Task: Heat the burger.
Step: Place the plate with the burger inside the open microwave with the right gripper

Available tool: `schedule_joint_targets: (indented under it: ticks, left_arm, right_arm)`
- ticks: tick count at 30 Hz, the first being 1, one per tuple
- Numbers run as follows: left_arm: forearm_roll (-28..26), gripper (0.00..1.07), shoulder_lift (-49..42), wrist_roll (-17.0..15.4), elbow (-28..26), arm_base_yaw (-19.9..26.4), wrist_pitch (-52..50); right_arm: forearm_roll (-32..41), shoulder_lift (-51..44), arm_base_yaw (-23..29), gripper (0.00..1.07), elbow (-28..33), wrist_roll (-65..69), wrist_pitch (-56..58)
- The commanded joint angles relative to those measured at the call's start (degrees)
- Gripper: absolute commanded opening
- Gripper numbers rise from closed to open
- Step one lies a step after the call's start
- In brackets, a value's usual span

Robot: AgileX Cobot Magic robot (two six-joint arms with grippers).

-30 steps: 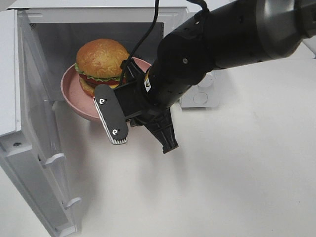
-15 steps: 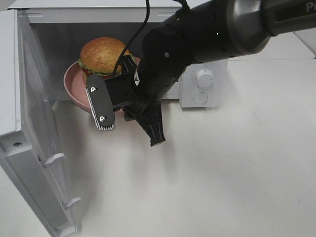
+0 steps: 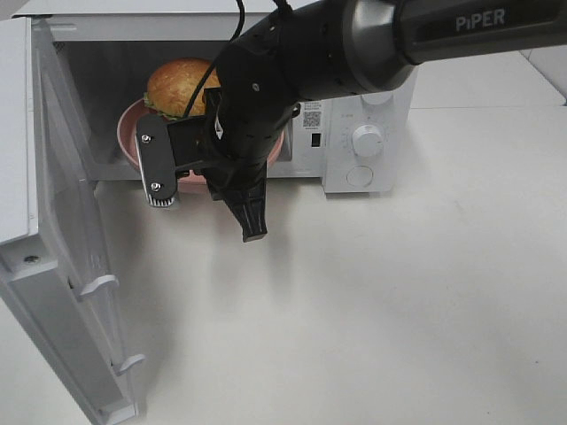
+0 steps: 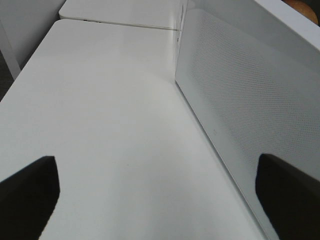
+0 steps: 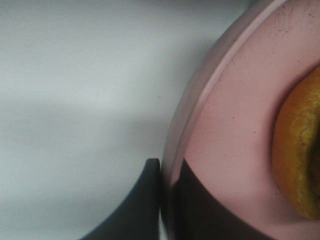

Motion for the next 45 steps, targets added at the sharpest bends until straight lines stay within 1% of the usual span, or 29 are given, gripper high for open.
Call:
schedule_joint_targets:
  ticks: [1, 2, 3, 5, 9, 12, 13, 26, 35, 45]
  left_arm:
    - [0.1, 1.0, -1.3, -0.2, 0.2, -0.3, -0.5]
    - [0.1, 1.0, -1.3, -0.2, 0.2, -0.3, -0.5]
    - [0.1, 1.0, -1.3, -0.2, 0.2, -0.3, -0.5]
    - [0.1, 1.0, -1.3, -0.2, 0.2, -0.3, -0.5]
    - [0.1, 1.0, -1.3, -0.2, 0.2, -0.3, -0.5]
    - [0.1, 1.0, -1.3, -0.2, 0.2, -0.3, -0.5]
    - [0.1, 1.0, -1.3, -0.2, 0.2, -0.3, -0.5]
    - [0.1, 1.0, -1.3, -0.2, 0.2, -0.3, -0.5]
    - [0.1, 1.0, -1.3, -0.2, 0.2, -0.3, -0.5]
    - [0.1, 1.0, -1.3, -0.2, 0.2, -0.3, -0.5]
  right_arm:
    - [-1.7, -0.5, -0.3, 0.0, -1.7, 0.3, -2.8]
    - [-2.5, 0.2, -0.3, 0.0, -3.0, 0.5, -2.3]
    - [-2.5, 0.2, -0.3, 0.0, -3.0, 0.5, -2.3]
    - [-3.8, 1.8, -0.3, 0.0, -5.6, 2.5, -1.1]
    - [-4.4, 2.3, -0.3, 0.0, -7.0, 3.3, -0.9]
    - [-4.8, 2.3, -0.3, 0.0, -7.2, 3.3, -2.1]
    - [-6.0, 2.3, -0.4, 0.0, -7.2, 3.3, -2.4]
    - [-6.5, 3.7, -1.7, 0.0, -7.8, 3.3, -3.2]
    - [-6.5, 7.7, -1.7, 0.0, -13.2, 3.7, -2.8]
    - [-7.1, 10.7, -2.3, 0.0, -17.1, 3.8, -1.3]
